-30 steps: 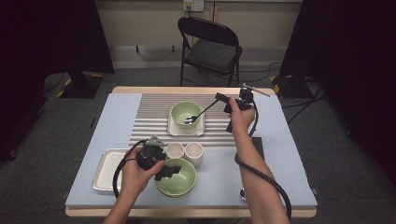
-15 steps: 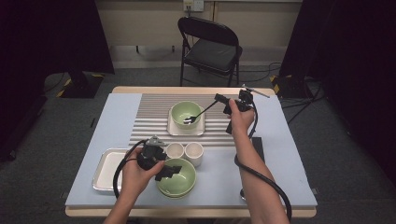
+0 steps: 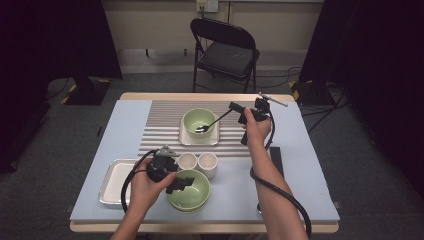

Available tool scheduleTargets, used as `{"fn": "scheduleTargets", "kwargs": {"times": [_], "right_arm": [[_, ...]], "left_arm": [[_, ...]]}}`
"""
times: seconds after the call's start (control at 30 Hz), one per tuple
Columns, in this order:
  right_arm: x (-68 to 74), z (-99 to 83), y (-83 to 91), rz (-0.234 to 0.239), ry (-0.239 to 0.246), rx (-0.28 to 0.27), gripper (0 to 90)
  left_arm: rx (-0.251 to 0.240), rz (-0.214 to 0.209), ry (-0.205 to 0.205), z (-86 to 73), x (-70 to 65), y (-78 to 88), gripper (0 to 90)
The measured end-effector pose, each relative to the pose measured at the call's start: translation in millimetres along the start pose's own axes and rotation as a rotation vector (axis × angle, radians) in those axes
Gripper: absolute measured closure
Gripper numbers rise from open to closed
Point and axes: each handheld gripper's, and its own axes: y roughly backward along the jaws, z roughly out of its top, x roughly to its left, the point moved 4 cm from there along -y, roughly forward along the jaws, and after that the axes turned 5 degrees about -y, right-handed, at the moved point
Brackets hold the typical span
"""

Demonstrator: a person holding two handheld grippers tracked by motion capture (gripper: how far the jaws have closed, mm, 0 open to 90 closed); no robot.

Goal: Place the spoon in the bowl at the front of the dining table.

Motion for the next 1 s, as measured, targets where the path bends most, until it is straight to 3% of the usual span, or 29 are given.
{"fn": "scheduleTargets", "kwargs": {"times": [1.0], "right_arm": [[-4.0, -10.5, -4.4, -0.012, 0.001, 0.019, 89.8]], "left_arm": [[-0.006, -0.002, 0.0, 0.4, 0.0, 0.5, 20.8]]}}
